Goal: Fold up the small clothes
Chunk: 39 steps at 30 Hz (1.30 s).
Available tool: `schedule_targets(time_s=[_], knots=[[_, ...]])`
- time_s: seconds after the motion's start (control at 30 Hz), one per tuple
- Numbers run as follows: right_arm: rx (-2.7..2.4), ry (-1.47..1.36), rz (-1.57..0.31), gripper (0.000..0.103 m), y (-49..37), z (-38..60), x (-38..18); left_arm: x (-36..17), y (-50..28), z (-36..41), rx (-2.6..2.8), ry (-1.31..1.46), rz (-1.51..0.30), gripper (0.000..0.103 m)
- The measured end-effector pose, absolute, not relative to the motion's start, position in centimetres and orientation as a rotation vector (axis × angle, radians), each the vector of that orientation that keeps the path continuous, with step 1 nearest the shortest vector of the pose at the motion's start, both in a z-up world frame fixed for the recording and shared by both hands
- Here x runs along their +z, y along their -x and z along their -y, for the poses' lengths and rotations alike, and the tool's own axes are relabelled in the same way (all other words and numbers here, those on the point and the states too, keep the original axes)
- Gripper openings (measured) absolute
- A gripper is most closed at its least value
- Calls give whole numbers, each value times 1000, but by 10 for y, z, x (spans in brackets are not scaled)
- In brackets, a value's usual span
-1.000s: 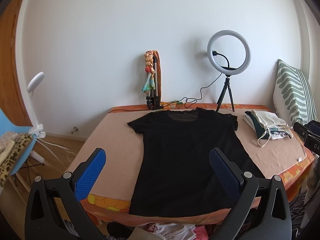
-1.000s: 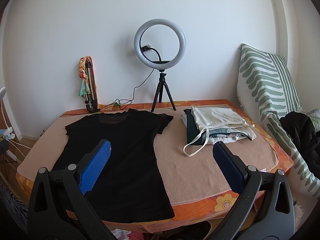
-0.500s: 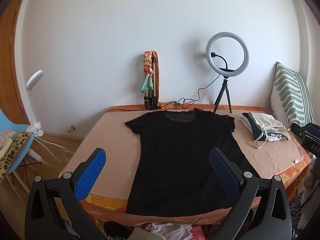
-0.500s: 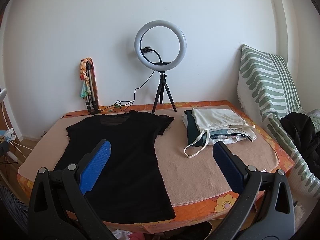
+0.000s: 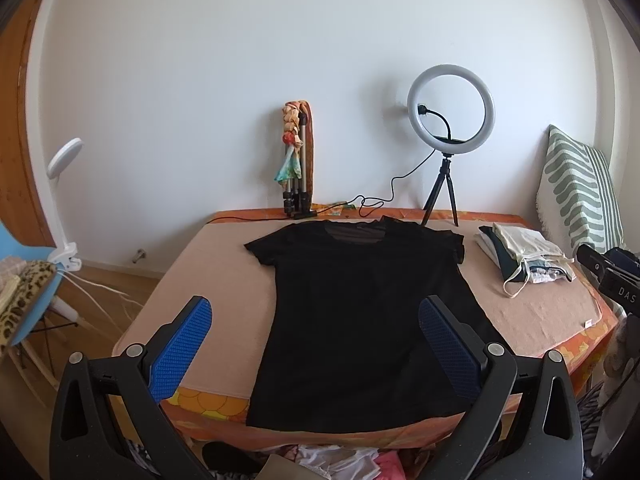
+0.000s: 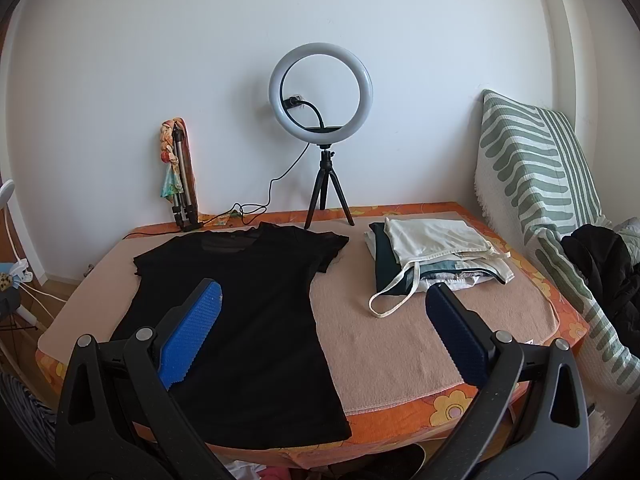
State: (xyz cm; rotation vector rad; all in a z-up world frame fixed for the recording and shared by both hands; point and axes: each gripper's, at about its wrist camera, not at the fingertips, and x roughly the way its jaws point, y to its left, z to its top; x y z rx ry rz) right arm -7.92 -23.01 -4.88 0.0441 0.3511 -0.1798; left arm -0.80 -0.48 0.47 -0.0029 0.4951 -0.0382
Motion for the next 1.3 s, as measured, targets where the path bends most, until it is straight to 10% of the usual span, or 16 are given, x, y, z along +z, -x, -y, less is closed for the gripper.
schedule_targets(time_s=[1.3], knots=[[-175, -47, -350, 103, 74, 231, -49, -1, -4, 6, -27, -21, -521, 103]])
